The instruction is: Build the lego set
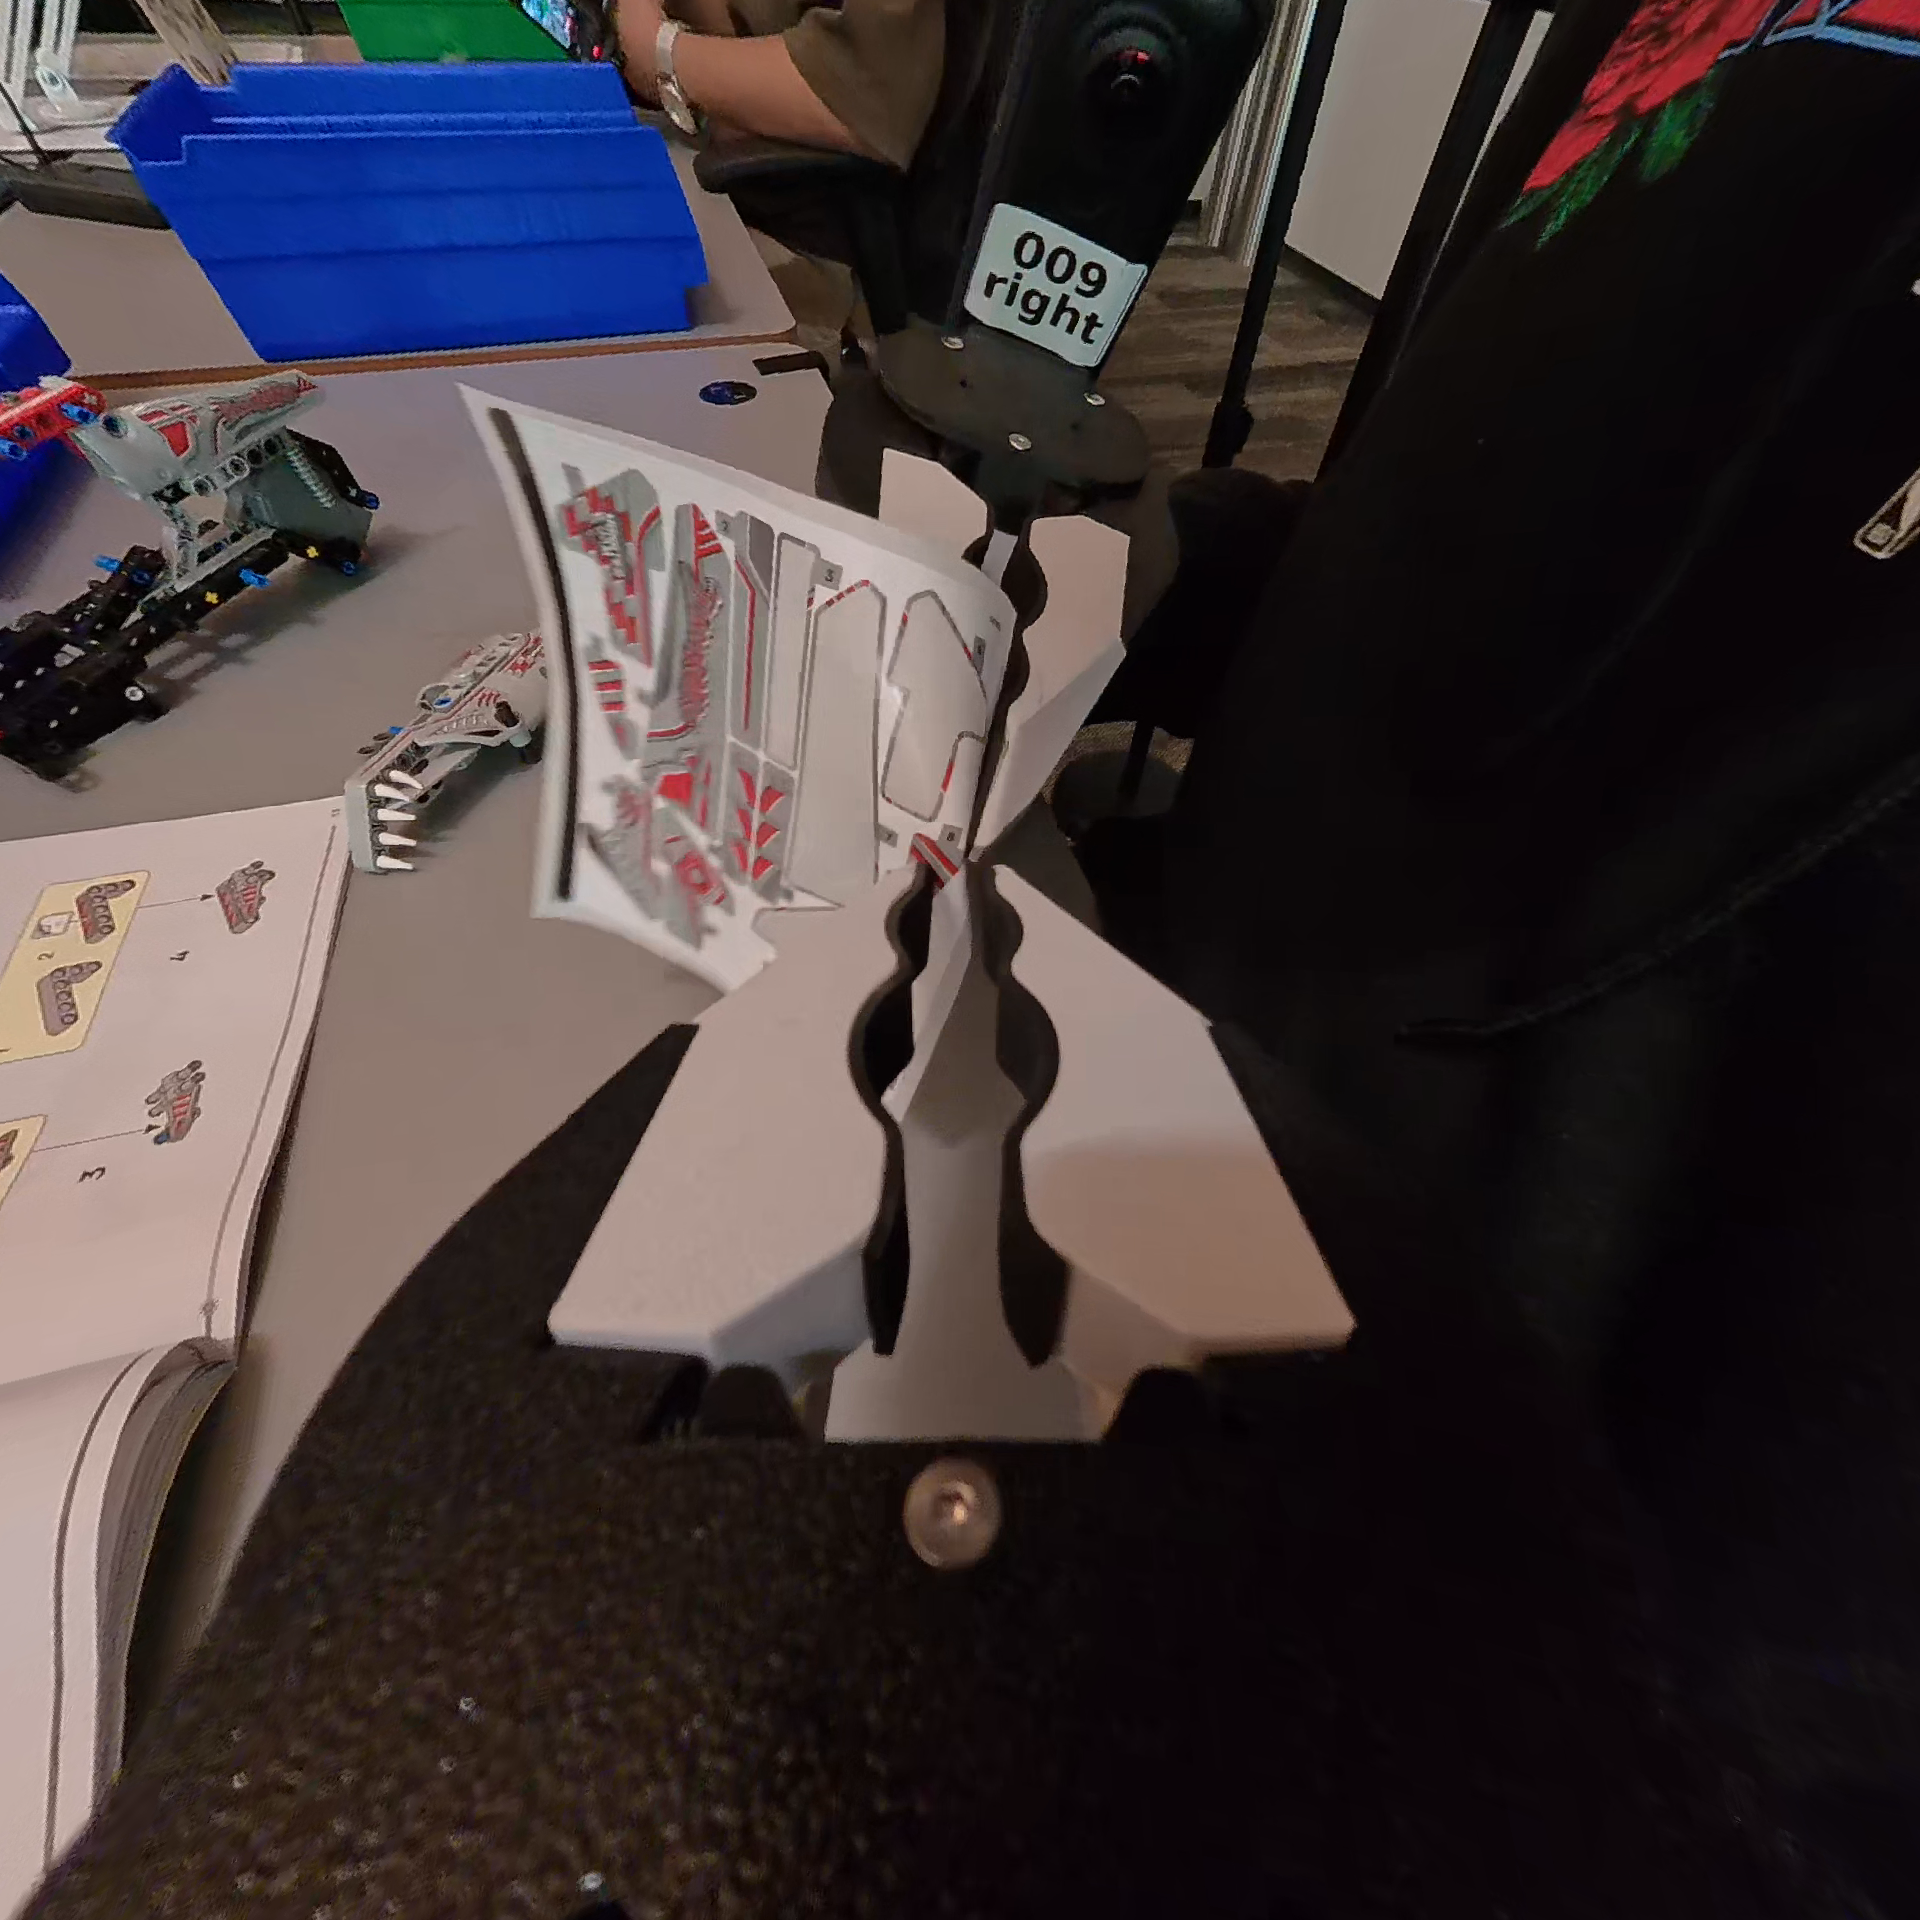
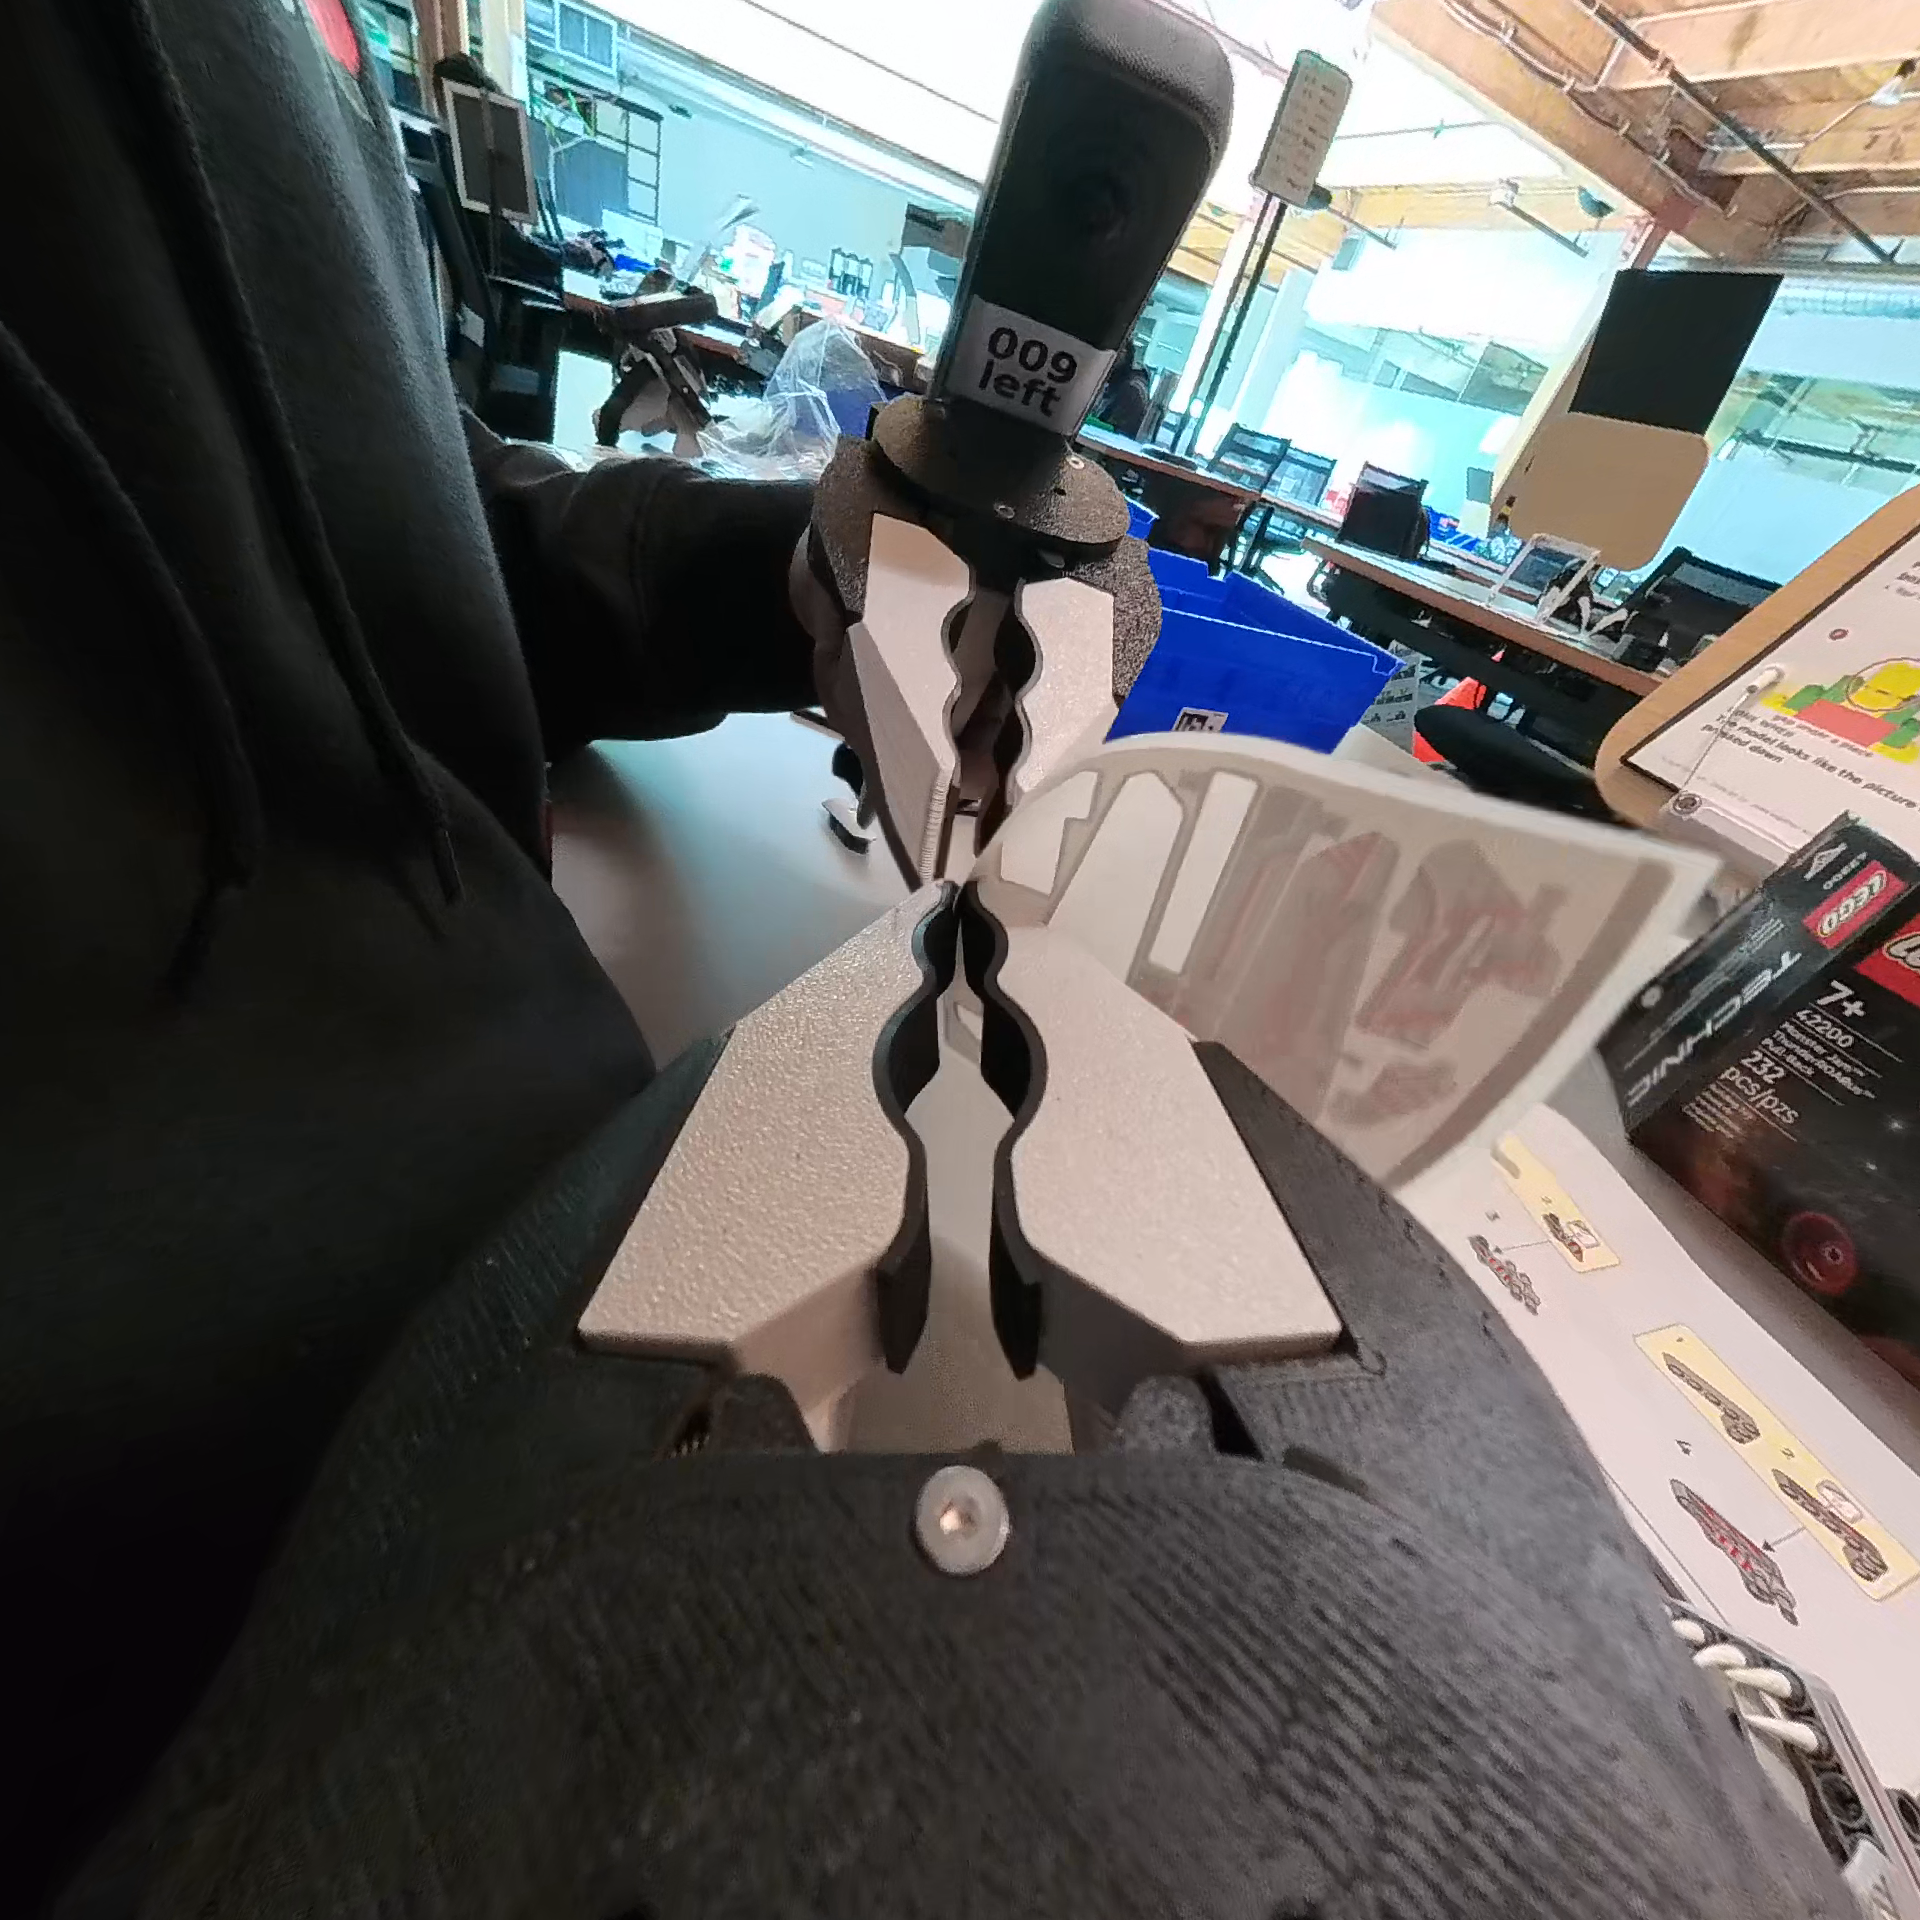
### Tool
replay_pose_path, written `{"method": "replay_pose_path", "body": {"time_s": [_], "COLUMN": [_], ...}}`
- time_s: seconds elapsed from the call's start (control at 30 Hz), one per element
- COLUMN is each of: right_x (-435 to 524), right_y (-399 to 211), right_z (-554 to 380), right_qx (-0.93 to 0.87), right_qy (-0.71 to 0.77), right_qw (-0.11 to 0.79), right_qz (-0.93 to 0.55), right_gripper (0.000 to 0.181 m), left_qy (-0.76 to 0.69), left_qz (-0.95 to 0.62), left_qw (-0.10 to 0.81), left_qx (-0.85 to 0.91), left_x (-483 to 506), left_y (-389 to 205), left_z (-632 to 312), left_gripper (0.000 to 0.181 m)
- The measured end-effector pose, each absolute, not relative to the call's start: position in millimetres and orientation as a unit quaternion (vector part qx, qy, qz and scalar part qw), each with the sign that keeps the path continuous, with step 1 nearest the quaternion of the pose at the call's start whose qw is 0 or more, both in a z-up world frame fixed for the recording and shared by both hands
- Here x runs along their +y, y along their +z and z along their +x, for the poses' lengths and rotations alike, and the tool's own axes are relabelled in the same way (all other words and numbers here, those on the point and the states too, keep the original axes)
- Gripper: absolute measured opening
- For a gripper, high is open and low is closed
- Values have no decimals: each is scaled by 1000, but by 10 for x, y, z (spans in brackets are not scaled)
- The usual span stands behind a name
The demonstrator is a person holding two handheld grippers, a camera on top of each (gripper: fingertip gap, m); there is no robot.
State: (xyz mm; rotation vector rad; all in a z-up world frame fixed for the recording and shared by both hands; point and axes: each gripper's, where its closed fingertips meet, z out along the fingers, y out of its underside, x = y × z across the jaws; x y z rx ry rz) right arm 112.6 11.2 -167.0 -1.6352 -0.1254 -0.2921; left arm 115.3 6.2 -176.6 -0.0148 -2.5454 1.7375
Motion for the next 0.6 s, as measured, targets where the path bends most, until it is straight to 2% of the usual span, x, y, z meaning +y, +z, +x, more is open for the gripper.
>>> {"method": "replay_pose_path", "body": {"time_s": [0.07, 0.6], "right_x": [107, 104], "right_y": [-1670, -1625], "right_z": [1124, 1120], "right_qx": [-55, -28], "right_qy": [-129, -85], "right_qw": [674, 708], "right_qz": [-725, -700], "right_gripper": [0, 0], "left_qy": [566, 573], "left_qz": [-4, -10], "left_qw": [28, 8], "left_qx": [-824, -819], "left_x": [68, 55], "left_y": [-1754, -1705], "left_z": [1160, 1171], "left_gripper": [0, 5]}}
